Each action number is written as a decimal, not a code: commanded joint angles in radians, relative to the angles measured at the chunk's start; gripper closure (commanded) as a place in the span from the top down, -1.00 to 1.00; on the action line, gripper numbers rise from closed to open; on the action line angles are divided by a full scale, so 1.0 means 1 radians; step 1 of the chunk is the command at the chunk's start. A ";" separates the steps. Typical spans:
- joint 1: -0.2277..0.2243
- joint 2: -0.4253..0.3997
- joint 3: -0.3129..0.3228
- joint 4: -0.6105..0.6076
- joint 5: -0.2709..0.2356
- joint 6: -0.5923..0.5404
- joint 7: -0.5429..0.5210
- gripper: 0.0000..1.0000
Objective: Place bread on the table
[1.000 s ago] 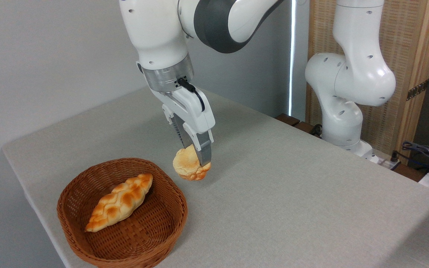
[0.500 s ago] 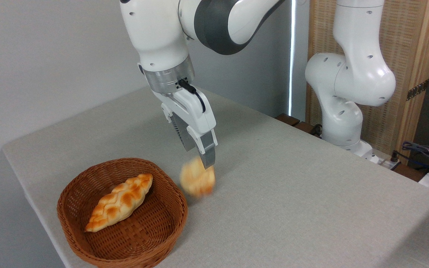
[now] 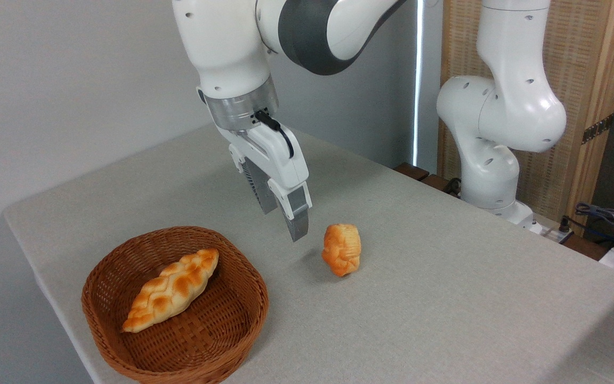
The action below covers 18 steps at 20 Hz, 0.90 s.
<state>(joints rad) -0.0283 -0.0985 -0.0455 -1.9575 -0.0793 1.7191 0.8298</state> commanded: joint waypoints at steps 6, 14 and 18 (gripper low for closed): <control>0.008 0.019 0.001 0.178 -0.017 -0.004 -0.021 1.00; 0.014 0.088 0.003 0.337 -0.013 -0.084 -0.144 1.00; 0.014 0.100 0.001 0.354 -0.007 -0.093 -0.143 1.00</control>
<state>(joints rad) -0.0146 -0.0221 -0.0460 -1.6462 -0.0839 1.6589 0.7013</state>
